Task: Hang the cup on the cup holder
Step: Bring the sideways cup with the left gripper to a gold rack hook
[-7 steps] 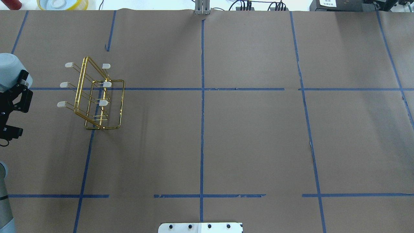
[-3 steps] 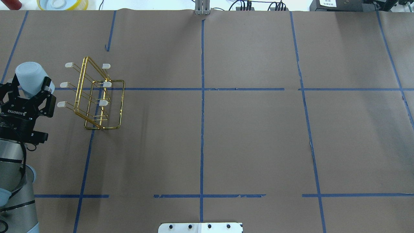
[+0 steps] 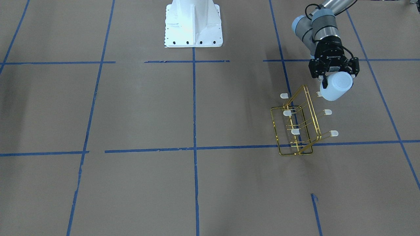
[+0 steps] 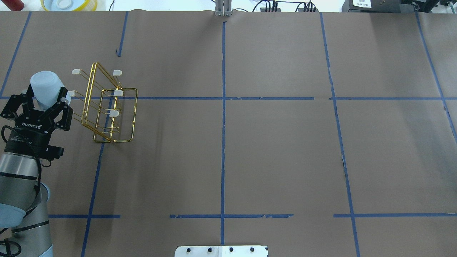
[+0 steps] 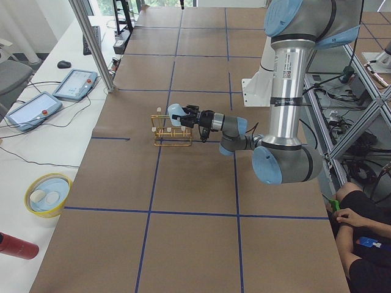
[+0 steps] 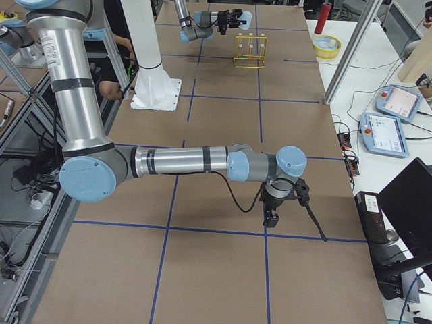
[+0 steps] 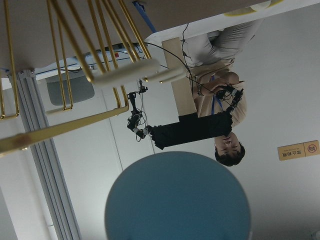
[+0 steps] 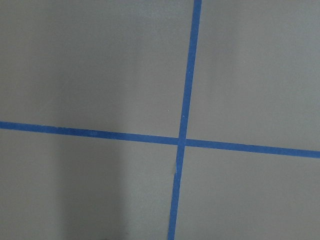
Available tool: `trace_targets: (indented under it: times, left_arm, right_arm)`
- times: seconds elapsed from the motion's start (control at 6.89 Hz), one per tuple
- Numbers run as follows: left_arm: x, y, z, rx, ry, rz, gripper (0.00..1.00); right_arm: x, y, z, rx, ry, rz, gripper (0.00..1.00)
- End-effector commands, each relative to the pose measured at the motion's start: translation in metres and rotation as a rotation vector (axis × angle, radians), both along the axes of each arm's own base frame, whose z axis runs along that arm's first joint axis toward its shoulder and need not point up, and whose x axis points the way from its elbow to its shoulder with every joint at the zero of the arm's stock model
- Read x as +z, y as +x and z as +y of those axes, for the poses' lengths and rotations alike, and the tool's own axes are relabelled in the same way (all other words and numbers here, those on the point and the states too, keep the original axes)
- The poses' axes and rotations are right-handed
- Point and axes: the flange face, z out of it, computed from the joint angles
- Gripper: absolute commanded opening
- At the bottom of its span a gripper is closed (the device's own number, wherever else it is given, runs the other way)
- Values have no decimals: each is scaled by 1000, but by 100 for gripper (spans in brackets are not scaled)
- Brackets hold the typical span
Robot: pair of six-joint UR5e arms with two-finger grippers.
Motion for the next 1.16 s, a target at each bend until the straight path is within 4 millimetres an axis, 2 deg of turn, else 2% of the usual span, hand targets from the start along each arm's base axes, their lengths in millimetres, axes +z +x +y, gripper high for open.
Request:
trace_targets:
  times: [0.0, 0.58, 1.02]
  left_arm:
    - [5, 7, 1, 8, -4, -10, 0]
    - [9, 20, 4, 26, -8, -24, 0]
    - [14, 21, 5, 31, -10, -32, 0]
  right_arm:
    - [0, 0, 0, 0, 0, 0, 100]
    - [0, 0, 0, 0, 0, 0, 100]
    - [0, 0, 0, 0, 0, 0, 100]
